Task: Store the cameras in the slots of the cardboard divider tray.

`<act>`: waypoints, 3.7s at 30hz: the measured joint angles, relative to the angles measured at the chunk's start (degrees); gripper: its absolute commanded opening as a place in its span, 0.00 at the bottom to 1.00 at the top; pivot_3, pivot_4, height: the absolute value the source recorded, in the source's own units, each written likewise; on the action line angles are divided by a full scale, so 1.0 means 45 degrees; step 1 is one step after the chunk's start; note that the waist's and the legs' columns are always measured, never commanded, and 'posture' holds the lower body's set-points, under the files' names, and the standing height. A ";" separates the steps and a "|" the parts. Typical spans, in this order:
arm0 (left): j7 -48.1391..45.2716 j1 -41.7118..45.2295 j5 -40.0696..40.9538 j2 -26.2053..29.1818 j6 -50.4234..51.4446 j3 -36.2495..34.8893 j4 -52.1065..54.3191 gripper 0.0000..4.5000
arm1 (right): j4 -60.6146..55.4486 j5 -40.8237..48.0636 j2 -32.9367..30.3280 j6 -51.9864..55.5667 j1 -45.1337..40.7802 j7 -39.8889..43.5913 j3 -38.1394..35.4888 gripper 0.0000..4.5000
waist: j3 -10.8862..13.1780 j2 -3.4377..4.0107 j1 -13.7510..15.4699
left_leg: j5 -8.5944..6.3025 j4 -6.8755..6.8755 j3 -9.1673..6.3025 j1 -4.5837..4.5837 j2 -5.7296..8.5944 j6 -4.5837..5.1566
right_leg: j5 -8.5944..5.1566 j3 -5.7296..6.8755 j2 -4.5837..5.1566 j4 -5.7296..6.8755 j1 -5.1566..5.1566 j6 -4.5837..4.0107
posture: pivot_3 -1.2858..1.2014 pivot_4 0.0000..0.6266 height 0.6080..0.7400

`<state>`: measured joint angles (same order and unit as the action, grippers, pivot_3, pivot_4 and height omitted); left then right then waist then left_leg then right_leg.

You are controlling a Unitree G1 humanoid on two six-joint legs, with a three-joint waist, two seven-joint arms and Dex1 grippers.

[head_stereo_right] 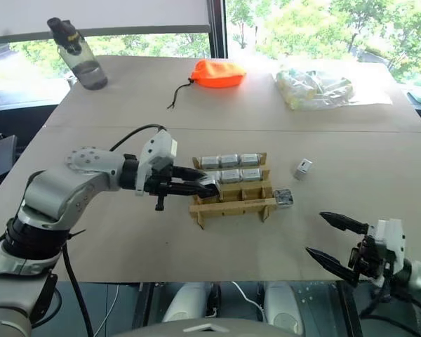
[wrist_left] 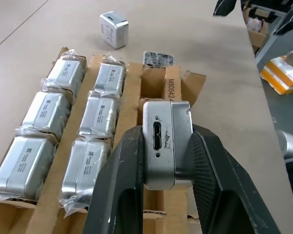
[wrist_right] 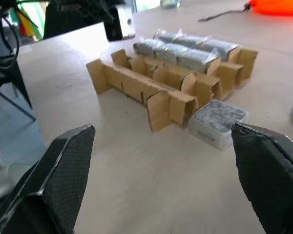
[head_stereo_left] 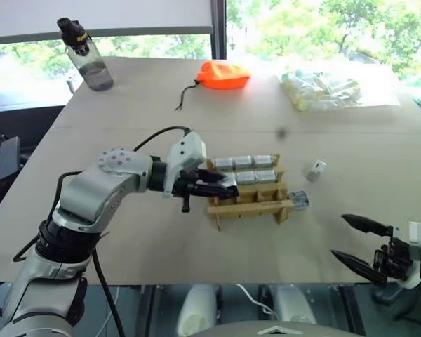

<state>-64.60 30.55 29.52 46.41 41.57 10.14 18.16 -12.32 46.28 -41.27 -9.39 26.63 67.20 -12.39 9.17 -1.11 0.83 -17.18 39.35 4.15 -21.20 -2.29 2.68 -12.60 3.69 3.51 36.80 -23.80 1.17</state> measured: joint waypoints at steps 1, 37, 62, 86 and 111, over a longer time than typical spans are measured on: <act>0.0032 -0.0033 -0.0074 0.0002 -0.0048 0.0009 0.0017 0.16 | 0.0067 -0.0047 0.0006 0.0005 0.0013 0.0260 -0.0057 0.98 | 0.0000 0.0000 0.0003 | 0.0001 0.0000 0.0001 -0.0001 0.0001 -0.0001 | 0.0001 0.0001 0.0000 -0.0001 0.0000 -0.0003 | 0.52 0.24 0.89; 0.0812 -0.1522 -0.0862 0.0092 -0.0510 0.0124 0.1220 0.16 | 0.3458 -0.1257 0.0215 0.0935 -0.3897 0.3609 -0.0788 0.98 | 0.0004 0.0005 0.0020 | 0.0029 0.0002 0.0015 -0.0005 0.0016 -0.0051 | 0.0027 -0.0007 0.0013 -0.0009 0.0001 -0.0043 | 0.52 0.24 0.89; -0.1471 0.0155 -0.2994 -0.0463 -0.3256 0.1843 -0.2126 0.16 | 0.2911 -0.1361 0.0330 0.0946 -0.3124 0.3200 -0.1017 0.98 | 0.0004 0.0006 0.0006 | 0.0004 0.0002 0.0019 -0.0002 0.0012 -0.0006 | 0.0025 0.0008 0.0006 -0.0008 0.0000 -0.0038 | 0.52 0.24 0.89; -0.1048 -0.0346 0.2251 -0.0148 0.1378 -0.2582 0.0030 0.99 | 0.1776 -0.5404 0.2569 0.1153 -0.3184 -0.2723 0.0009 1.00 | 0.0007 0.0025 -0.0009 | 0.0032 0.0004 0.0013 -0.0008 0.0006 -0.0059 | 0.0009 -0.0008 0.0017 -0.0003 -0.0003 -0.0013 | 0.52 0.24 0.89; 0.0045 -0.2317 0.3413 0.1896 0.1657 -0.4149 0.0895 0.99 | -0.0322 -0.7905 0.5578 0.3197 -0.3461 -0.8341 0.2751 1.00 | -0.0006 -0.0002 -0.0362 | 0.0038 -0.0023 0.0027 0.0035 -0.0007 -0.0078 | 0.0008 -0.0024 0.0010 0.0006 0.0001 -0.0024 | 0.52 0.24 0.89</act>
<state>-64.40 20.13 44.88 54.94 49.03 -8.54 22.18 -13.77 10.70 -16.16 4.99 11.06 29.67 -0.01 9.14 -1.12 -0.80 -17.01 39.25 4.27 -21.05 -2.32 2.33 -12.56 3.59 3.56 36.82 -23.80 1.06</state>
